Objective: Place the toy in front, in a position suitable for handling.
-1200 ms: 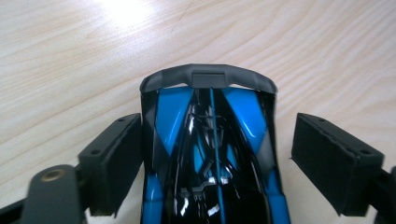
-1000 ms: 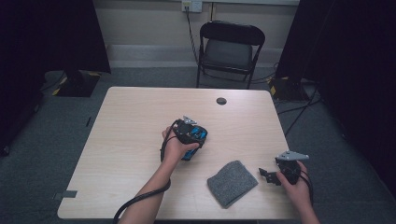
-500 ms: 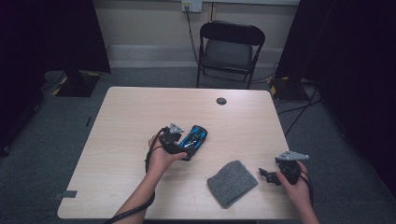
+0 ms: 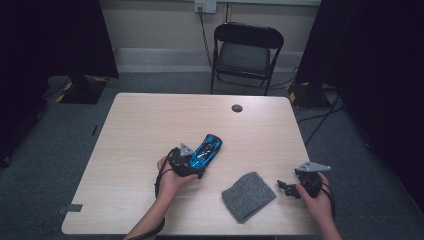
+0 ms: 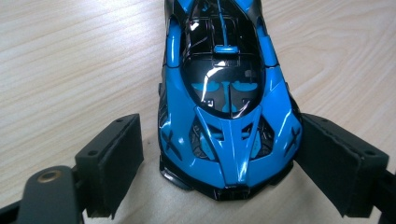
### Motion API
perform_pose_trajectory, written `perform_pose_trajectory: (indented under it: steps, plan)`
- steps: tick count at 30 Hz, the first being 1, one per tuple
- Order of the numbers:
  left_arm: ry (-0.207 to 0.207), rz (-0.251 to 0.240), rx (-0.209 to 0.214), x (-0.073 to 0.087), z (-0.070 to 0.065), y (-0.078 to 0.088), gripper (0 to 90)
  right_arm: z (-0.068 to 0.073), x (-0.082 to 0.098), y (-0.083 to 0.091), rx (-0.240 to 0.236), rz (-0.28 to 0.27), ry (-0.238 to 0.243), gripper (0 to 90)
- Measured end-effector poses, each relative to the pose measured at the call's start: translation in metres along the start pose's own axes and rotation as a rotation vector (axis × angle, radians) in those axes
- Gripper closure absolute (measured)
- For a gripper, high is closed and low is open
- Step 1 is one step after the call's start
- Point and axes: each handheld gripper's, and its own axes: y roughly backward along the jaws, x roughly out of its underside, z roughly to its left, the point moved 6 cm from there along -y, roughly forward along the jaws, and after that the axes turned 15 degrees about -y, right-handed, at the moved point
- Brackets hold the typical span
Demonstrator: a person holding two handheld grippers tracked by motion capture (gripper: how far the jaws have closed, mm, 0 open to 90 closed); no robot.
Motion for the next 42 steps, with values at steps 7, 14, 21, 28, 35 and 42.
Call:
perform_pose_trajectory:
  steps: [7,14,21,28,35,42]
  plan:
    - [-0.039,0.013,-0.023,-0.002,-0.003,-0.003,15.9,0.0,0.0,0.0,0.0,0.0,0.0,9.8]
    - [-0.07,0.028,-0.029,-0.003,-0.006,-0.005,19.1,0.0,0.0,0.0,0.001,0.0,0.0,9.8]
    - [-0.052,0.029,-0.03,-0.005,-0.006,-0.008,21.6,0.0,0.0,0.0,0.001,0.0,0.0,9.8]
    - [-0.053,0.016,-0.014,-0.004,-0.003,-0.006,26.0,0.0,0.0,0.0,0.002,-0.001,-0.001,9.8]
    - [-0.069,0.012,0.001,-0.002,-0.001,-0.005,26.0,0.001,0.0,0.0,0.01,-0.003,-0.009,10.0]
    - [-0.071,0.012,-0.003,-0.002,-0.001,-0.005,25.9,0.012,-0.011,0.013,-0.075,-0.031,-0.062,25.3]
